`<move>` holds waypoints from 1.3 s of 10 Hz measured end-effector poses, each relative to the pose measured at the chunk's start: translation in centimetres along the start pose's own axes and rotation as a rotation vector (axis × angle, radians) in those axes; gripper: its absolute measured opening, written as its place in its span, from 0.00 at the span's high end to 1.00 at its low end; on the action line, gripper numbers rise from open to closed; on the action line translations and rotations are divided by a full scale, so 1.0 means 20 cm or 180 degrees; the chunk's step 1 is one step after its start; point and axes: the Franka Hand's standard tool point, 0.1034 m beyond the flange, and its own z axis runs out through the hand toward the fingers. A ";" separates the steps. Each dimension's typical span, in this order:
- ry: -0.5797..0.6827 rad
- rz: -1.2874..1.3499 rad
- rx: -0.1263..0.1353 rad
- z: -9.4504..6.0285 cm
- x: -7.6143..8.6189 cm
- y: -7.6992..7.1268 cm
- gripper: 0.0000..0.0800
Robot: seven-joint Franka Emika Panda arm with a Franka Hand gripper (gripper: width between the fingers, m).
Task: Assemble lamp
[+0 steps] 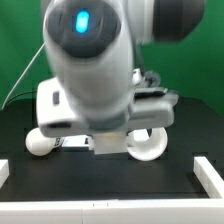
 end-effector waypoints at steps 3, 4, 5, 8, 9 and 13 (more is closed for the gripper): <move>0.0589 -0.0031 -0.0050 -0.01 0.00 -0.01 0.57; 0.0895 -0.0029 -0.0078 -0.03 0.02 0.00 0.57; 0.1156 -0.0006 -0.0073 -0.06 0.04 -0.03 0.57; 0.2173 -0.0041 -0.0043 -0.18 0.15 -0.18 0.57; 0.2458 -0.0013 -0.0033 -0.20 0.21 -0.25 0.57; 0.3516 -0.0053 -0.0125 -0.21 0.27 -0.29 0.57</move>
Offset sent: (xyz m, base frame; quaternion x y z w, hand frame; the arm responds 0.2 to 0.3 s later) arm 0.0000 0.0000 0.0000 0.0000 0.1938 0.0000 0.9810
